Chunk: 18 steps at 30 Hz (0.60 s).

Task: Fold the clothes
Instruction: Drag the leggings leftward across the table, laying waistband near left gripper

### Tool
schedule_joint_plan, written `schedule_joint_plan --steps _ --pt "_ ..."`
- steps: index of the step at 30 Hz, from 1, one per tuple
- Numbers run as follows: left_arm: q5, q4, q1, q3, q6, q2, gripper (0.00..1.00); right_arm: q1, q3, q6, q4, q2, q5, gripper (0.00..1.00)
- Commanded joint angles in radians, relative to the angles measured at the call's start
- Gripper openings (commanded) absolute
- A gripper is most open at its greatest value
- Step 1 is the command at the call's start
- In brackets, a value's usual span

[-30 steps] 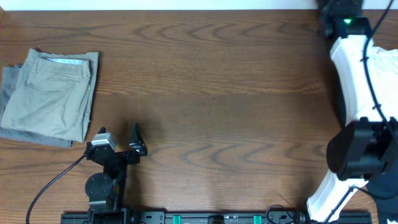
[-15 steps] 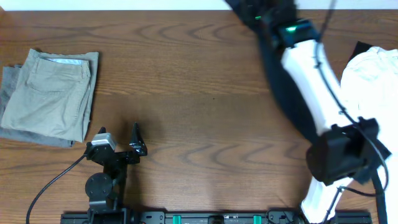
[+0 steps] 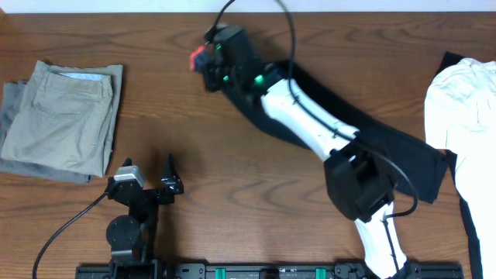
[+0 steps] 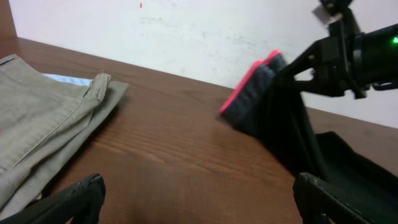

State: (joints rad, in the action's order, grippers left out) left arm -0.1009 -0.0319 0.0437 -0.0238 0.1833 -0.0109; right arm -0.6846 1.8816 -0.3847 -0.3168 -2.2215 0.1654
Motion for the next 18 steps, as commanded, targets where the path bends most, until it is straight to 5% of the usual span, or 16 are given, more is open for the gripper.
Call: schedule_joint_plan --steps 1,18 --pt "-0.010 -0.029 -0.004 0.020 -0.010 0.007 0.98 -0.058 0.011 -0.080 0.014 0.008 0.071 0.01" --pt "-0.010 -0.029 -0.004 0.020 -0.010 0.007 0.98 -0.240 0.011 -0.184 -0.064 0.008 0.183 0.09"
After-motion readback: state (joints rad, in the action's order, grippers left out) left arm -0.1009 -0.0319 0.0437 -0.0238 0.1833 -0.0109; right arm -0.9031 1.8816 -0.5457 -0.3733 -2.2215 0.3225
